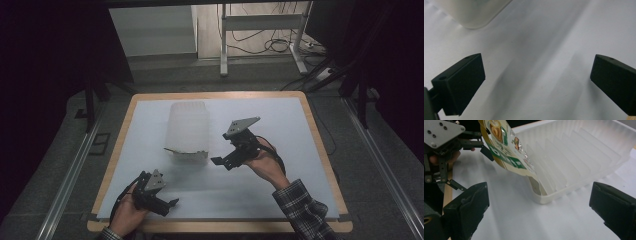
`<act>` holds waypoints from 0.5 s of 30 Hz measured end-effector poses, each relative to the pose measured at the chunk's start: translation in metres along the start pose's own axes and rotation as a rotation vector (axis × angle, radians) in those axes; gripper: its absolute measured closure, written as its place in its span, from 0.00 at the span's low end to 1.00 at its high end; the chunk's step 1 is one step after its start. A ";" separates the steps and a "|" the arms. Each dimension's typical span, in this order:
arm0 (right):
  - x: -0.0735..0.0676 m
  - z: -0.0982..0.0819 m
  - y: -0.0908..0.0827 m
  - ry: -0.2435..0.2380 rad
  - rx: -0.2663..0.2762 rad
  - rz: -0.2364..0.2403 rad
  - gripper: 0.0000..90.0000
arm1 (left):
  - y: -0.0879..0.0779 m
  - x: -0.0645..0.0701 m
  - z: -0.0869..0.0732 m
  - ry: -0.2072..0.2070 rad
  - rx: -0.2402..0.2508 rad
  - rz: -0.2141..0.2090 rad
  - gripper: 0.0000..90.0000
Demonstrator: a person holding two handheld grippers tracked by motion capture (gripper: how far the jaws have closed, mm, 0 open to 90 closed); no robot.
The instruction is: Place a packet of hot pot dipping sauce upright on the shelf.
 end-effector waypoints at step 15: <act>0.007 -0.018 -0.006 0.001 -0.001 -0.064 0.04 | 0.000 0.000 0.000 0.000 0.002 -0.004 0.00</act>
Point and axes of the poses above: each handheld gripper's, and its own axes: y roughly forward along the jaws, z roughly out of its top, x roughly to its right, the point moved 2 cm from there along y, roughly forward along the jaws, and after that the axes turned 9 degrees about y, right-handed, at the moved point
